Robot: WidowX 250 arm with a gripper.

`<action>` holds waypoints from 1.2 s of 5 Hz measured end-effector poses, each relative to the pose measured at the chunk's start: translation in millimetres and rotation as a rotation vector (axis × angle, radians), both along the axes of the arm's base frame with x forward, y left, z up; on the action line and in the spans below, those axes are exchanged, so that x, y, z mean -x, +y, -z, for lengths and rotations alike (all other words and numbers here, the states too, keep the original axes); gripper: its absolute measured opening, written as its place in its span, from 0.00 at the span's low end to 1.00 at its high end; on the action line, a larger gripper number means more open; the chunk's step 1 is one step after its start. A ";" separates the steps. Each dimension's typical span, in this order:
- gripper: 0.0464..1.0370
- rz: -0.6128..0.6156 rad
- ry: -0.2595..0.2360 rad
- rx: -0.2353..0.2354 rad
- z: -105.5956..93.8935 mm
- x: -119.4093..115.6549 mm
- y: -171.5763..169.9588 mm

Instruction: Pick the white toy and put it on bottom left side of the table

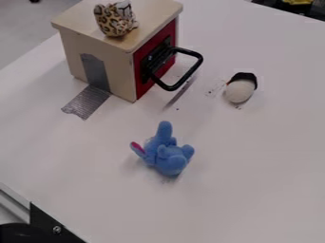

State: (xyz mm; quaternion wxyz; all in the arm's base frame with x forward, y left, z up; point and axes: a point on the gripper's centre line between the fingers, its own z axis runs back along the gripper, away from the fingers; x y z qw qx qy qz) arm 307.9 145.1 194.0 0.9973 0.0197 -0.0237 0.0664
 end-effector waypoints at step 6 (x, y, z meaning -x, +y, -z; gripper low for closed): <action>0.96 0.278 0.076 -0.016 111.4 -103.8 -163.0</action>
